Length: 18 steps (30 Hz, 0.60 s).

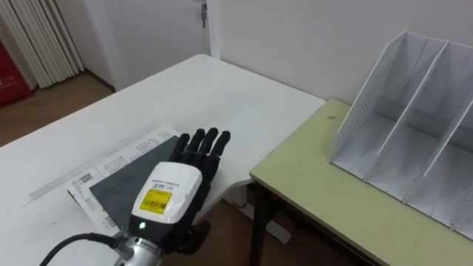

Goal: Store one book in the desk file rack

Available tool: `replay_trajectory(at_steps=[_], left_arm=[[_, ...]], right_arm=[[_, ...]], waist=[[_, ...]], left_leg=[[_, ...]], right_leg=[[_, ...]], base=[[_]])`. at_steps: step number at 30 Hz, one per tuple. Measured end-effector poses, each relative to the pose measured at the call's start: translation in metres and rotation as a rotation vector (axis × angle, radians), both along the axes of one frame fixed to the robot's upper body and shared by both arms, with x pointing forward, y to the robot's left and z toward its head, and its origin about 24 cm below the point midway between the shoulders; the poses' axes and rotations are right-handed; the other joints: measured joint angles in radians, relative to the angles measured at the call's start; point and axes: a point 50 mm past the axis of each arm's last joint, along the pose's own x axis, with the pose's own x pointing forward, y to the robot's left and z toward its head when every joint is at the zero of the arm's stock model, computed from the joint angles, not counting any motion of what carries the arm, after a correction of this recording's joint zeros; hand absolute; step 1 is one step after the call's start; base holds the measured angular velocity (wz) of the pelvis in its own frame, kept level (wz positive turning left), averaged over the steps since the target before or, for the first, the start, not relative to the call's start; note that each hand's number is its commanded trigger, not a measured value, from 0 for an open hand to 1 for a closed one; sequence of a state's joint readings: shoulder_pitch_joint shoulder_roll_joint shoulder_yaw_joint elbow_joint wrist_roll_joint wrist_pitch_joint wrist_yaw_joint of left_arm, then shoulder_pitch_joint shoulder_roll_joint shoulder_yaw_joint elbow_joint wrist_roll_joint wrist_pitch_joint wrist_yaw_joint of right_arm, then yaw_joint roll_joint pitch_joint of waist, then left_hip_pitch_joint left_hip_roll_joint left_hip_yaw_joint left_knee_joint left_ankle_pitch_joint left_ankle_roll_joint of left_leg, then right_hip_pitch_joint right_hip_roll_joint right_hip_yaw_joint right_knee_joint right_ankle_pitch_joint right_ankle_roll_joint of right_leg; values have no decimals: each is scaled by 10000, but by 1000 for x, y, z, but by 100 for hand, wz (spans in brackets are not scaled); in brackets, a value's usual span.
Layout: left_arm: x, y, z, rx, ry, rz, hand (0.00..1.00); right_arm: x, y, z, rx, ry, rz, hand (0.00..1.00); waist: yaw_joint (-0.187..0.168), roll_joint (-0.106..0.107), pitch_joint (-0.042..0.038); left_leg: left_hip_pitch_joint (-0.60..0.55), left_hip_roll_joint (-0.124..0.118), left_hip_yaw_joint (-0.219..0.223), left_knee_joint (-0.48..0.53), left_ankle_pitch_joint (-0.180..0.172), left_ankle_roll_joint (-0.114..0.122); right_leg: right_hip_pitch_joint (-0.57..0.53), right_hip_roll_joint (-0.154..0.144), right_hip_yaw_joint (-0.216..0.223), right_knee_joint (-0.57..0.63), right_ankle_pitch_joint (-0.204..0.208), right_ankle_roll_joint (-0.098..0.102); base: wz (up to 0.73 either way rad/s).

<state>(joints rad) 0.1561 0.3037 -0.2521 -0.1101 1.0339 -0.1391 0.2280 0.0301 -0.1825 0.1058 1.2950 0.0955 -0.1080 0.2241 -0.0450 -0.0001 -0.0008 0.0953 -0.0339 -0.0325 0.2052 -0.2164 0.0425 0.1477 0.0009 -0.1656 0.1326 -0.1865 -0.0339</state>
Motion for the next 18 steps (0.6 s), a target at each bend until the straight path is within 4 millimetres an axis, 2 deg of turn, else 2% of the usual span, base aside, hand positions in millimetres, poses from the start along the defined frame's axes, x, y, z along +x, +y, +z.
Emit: replay_trajectory(at_steps=[6, 18], left_arm=[[-3, 10, -3, 78, 145, 493, 0], [-10, 16, -13, 197, 678, 980, 0]], right_arm=[[0, -2, 1, 32, 20, 78, 0], [-2, -5, 1, -62, 88, 54, 0]], waist=[[154, 12, 1], [145, 29, 14]], left_leg=[[6, -3, -14, -10, 0, 0], [28, -102, -150, -16, 0, 1]], right_leg=[[-1, 16, 14, -14, -1, -3], [143, 20, -15, -135, 1, 1]], base=[[0], [2]])
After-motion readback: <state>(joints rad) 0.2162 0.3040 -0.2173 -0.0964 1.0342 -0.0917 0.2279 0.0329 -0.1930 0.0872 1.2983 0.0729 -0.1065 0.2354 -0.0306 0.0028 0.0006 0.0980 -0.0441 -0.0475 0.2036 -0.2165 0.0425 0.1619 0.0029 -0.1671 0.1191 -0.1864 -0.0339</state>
